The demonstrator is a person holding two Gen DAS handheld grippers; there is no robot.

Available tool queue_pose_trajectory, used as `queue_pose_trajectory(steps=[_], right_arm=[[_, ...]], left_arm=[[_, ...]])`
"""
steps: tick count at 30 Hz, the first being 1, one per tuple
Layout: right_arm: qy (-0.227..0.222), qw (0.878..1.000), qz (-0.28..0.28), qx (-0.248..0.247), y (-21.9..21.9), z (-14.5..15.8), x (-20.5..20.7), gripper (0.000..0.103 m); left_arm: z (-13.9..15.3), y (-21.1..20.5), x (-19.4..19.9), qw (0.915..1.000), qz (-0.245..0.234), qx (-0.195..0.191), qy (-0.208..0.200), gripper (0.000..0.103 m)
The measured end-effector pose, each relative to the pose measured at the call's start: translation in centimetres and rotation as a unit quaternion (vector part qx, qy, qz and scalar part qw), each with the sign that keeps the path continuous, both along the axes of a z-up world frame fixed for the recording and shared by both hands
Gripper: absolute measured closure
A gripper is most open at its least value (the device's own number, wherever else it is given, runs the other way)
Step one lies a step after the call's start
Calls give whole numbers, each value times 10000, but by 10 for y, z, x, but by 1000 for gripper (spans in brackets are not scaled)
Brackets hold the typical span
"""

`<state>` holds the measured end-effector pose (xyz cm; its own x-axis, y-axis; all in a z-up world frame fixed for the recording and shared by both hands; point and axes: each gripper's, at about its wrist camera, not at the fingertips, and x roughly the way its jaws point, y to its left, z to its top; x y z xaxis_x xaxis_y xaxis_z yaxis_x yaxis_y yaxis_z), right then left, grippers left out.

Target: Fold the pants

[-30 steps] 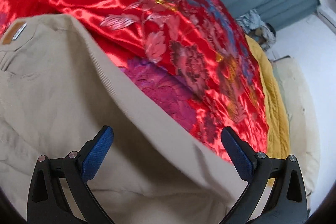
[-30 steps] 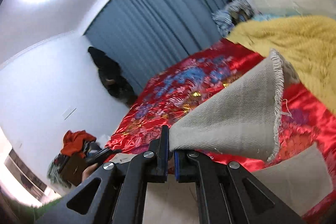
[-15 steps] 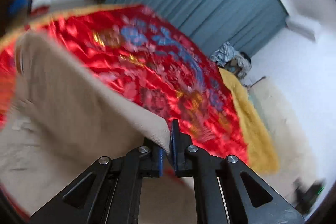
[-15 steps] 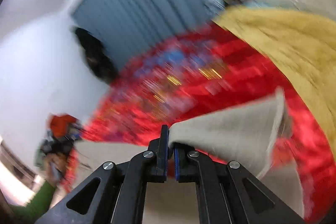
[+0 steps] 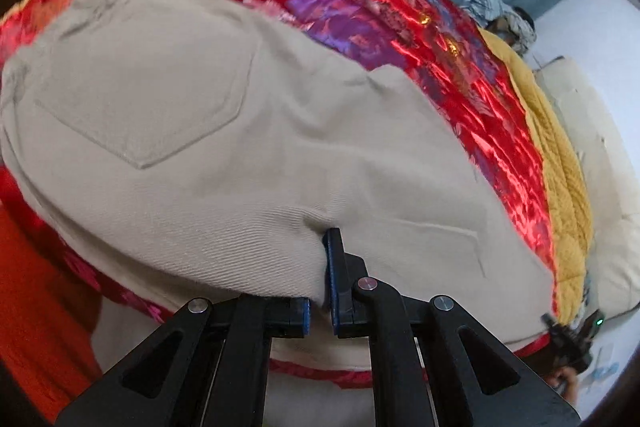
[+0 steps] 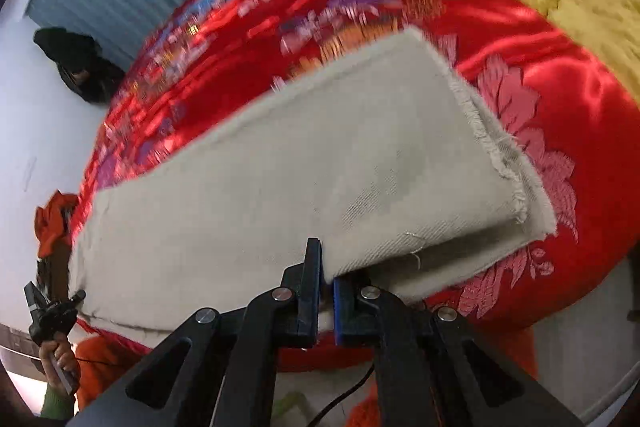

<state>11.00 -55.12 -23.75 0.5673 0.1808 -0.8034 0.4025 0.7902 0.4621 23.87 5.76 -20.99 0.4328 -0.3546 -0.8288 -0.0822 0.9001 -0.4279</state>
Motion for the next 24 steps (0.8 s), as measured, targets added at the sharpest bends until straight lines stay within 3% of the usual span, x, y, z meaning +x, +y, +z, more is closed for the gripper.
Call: queue_pose_trajectory(steps=[3,6,8,9,10,12,15,20,24], right_arm=[[-135,9994,-229,221,-12,0,-11,48],[-311,9961,-632,538,-22,-3,-10,46],[-345,9894,-1099,884,-36,-10,-6,57],[-261,9860,-1323,978,-42,-14,-8,83],[-131,9841,-1499,940,-48,-16,-11,98],[-179,9875,-1382,743,-48,-6,-9,99],[-131,9945,-1042,12,-36,17,-6,99],[299,9914,-1262,-157,-37,-3,-11,99],[238,9894,-1429,-79,-40,-10,-14,99]], left_arm=[[-3,1,0,10000,28,21,21,97],[-6,1,-7,10000,-11,64,8,97],[-1,0,-6,10000,-15,45,-29,97],[3,-1,-7,10000,-18,27,-58,97],[11,-2,-9,9999,-54,17,-158,97],[24,-6,-16,9990,-205,152,-378,98],[24,-13,-21,9973,-367,483,-421,98],[-4,-14,-25,9964,-364,755,-110,98],[7,-13,-27,9961,-395,758,-235,98]])
